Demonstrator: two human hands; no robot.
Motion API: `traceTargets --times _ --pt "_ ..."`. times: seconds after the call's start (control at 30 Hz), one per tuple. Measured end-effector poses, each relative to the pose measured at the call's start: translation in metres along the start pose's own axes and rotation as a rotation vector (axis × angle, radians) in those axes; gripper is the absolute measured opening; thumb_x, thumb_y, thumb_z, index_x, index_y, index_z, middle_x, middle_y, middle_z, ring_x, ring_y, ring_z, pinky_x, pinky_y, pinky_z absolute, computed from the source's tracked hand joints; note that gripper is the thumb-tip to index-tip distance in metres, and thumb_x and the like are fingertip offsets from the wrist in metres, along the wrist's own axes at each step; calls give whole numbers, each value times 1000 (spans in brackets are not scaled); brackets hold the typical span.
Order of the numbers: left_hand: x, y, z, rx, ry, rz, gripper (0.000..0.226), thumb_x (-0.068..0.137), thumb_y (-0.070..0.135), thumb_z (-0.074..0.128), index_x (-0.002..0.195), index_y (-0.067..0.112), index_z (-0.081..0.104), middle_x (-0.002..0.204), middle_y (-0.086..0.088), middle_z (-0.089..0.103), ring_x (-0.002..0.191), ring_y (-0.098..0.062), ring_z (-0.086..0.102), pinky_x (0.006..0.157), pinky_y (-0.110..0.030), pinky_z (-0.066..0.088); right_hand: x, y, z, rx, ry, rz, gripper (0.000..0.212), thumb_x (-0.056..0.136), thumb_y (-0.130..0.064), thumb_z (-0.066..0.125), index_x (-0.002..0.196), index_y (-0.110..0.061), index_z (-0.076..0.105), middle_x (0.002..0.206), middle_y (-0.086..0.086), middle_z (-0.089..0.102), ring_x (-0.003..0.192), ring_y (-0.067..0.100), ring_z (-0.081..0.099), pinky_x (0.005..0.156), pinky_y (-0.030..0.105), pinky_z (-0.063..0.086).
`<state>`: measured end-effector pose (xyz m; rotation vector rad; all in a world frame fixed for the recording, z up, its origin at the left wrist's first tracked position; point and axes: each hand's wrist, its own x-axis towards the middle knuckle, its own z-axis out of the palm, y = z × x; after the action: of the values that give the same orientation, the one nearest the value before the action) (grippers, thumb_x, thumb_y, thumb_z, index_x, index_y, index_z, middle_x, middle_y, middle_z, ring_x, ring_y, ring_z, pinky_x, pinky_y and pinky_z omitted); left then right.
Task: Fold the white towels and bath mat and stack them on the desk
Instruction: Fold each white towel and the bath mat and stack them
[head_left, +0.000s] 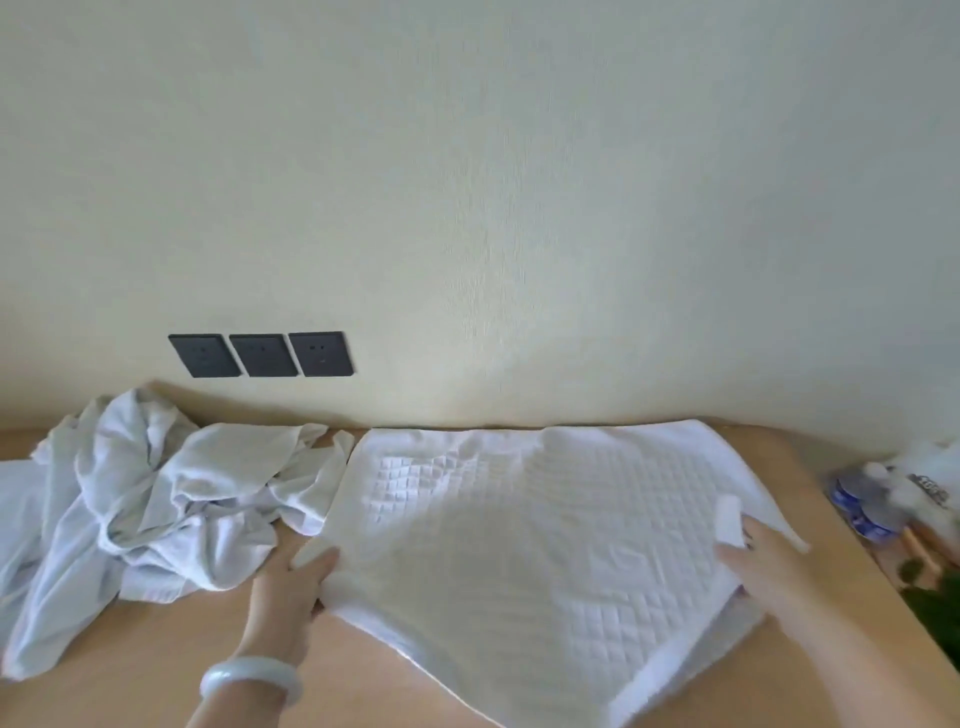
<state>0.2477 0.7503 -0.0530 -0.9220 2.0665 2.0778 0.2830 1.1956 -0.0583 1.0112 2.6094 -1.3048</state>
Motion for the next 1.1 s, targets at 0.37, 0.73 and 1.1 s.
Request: traceTargets --times 0.37,0.73,1.1 --pt "-62 35 111 90 -506 153 17 82 -11 61 96 -4 70 102 -34 65 84 -31 66 89 -46 53 -95 -104 116 -211 0 -805 40 96 -43 37 126 -32 60 90 -5 46 88 16 44 64 12 31" --pt "-77 33 105 98 -497 228 16 85 -9 61 96 -1 70 87 -19 74 87 -30 72 90 -41 56 -116 -102 119 -97 38 -771 37 99 -25 48 136 -30 53 81 -11 45 75 5 50 62 7 37" --pt "-51 11 100 -15 -529 86 49 84 -15 51 124 10 65 120 -2 69 115 -18 61 100 -27 45 -81 -112 110 134 5 -470 43 94 -16 57 55 -15 38 48 -9 35 47 7 32 47 22 24"
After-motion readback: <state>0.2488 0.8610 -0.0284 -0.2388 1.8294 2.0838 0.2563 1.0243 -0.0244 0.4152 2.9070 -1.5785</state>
